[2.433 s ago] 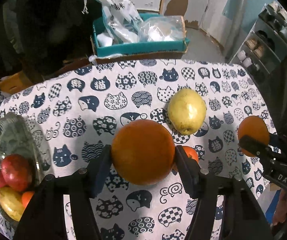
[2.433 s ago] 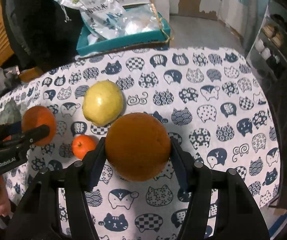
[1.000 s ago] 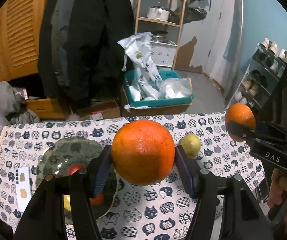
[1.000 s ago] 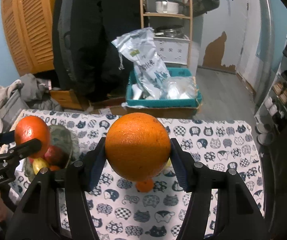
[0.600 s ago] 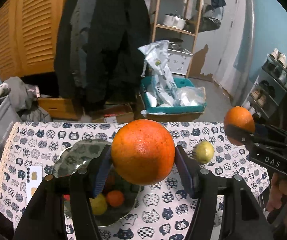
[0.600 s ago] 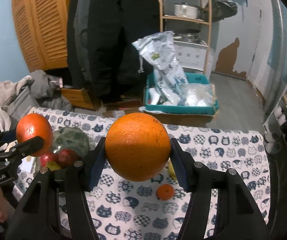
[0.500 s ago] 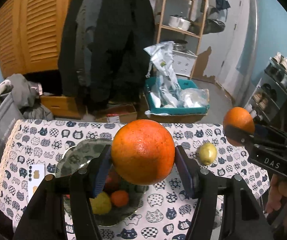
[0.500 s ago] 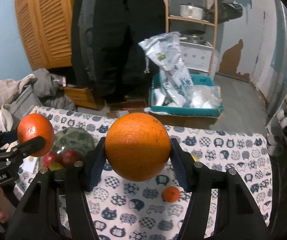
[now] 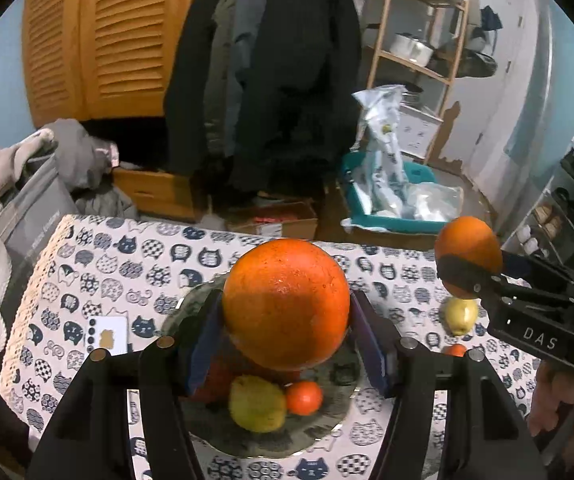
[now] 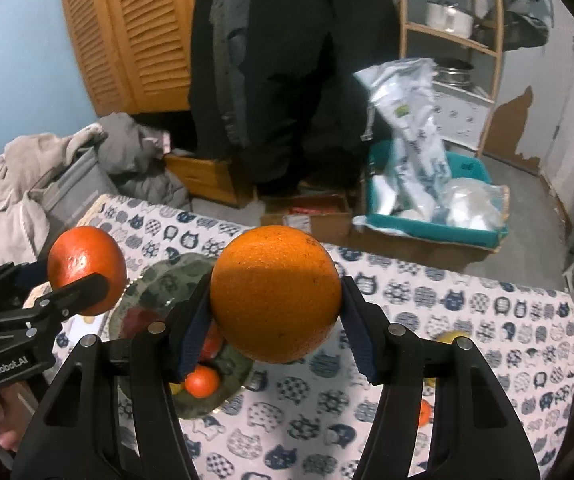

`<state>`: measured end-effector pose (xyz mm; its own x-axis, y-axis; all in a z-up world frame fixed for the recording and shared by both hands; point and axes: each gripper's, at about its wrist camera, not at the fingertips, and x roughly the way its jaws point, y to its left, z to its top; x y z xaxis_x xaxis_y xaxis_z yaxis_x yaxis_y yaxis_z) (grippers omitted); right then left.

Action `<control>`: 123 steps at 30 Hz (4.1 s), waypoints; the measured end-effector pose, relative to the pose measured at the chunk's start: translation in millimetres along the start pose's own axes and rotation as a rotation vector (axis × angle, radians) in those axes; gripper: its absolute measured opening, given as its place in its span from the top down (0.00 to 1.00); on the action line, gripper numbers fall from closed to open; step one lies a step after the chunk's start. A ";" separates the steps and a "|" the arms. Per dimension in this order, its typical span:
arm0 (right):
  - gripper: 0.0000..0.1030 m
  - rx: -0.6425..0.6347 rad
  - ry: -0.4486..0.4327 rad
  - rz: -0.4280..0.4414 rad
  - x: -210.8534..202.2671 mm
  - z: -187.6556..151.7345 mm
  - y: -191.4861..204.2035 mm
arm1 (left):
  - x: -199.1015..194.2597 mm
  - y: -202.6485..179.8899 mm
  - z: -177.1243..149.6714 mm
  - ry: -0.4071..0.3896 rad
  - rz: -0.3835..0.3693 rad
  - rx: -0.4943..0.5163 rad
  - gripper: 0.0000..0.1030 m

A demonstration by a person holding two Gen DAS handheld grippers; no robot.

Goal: Organize fruits
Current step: 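Carry the orange in the left tool toward the bowl while the right tool carries its orange, then lower the orange into the bowl and open the left tool while the right tool holds its orange above, then lower the large orange into the green bowl and open the right tool, then withdraw both tools from the bowl toward the pear and tangerine on the cloth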

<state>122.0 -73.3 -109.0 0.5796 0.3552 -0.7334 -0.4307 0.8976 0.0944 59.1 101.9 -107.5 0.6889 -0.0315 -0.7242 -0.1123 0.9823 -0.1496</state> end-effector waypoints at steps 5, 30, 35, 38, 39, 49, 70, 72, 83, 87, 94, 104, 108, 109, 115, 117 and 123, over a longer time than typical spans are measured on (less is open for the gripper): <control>0.41 0.003 0.046 0.046 28.4 2.8 14.9 | 19.1 23.5 -0.3 0.033 0.020 -0.032 0.38; 0.41 0.021 0.223 0.105 124.0 -9.3 39.7 | 120.4 78.1 -26.4 0.253 0.056 -0.156 0.37; 0.41 0.020 0.231 0.108 129.2 -8.9 42.4 | 130.5 82.0 -28.1 0.276 0.044 -0.180 0.37; 0.41 0.025 0.238 0.107 132.6 -9.6 41.2 | 134.9 85.2 -28.0 0.282 0.016 -0.196 0.37; 0.41 0.026 0.241 0.106 133.5 -10.0 40.5 | 136.0 86.6 -28.0 0.285 0.004 -0.208 0.37; 0.41 0.052 0.271 0.114 143.8 -12.8 36.5 | 131.6 84.0 -23.6 0.273 0.036 -0.182 0.33; 0.35 -0.036 0.351 0.098 178.1 -13.8 65.4 | 98.4 114.6 -33.0 0.250 0.151 -0.199 0.25; 0.34 -0.032 0.340 0.110 174.3 -11.2 64.9 | 94.8 113.5 -31.5 0.242 0.151 -0.197 0.25; 0.33 -0.048 0.216 0.040 120.9 12.2 53.2 | 66.2 92.6 -18.1 0.177 0.122 -0.167 0.25; 0.32 -0.080 0.159 -0.009 94.9 18.2 50.3 | 49.5 84.3 -11.5 0.137 0.111 -0.157 0.22; 0.30 -0.105 0.061 -0.056 53.3 25.2 42.9 | 19.1 74.8 -0.4 0.063 0.116 -0.150 0.22; 0.23 -0.089 -0.061 -0.070 -14.0 29.7 25.0 | -24.4 45.0 8.2 -0.026 0.093 -0.099 0.16; 0.22 -0.080 -0.090 -0.076 -38.2 28.3 15.0 | -39.8 30.1 11.6 -0.059 0.082 -0.076 0.15; 0.22 -0.076 -0.097 -0.079 -44.5 27.1 11.9 | -42.6 26.8 12.1 -0.064 0.077 -0.071 0.14; 0.22 -0.054 -0.118 -0.098 -69.5 15.7 -9.0 | -60.1 2.8 15.8 -0.099 0.063 -0.018 0.09; 0.22 -0.039 -0.123 -0.104 -76.8 11.2 -17.3 | -64.8 -4.9 16.5 -0.110 0.058 -0.007 0.08; 0.21 -0.006 -0.135 -0.131 -97.4 -1.9 -42.7 | -76.4 -23.5 17.9 -0.141 0.048 0.013 0.01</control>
<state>82.6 -146.7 -42.8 0.7185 0.2675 -0.6420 -0.3489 0.9372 -0.0001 21.9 84.5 -36.6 0.7771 0.0411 -0.6281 -0.1388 0.9845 -0.1074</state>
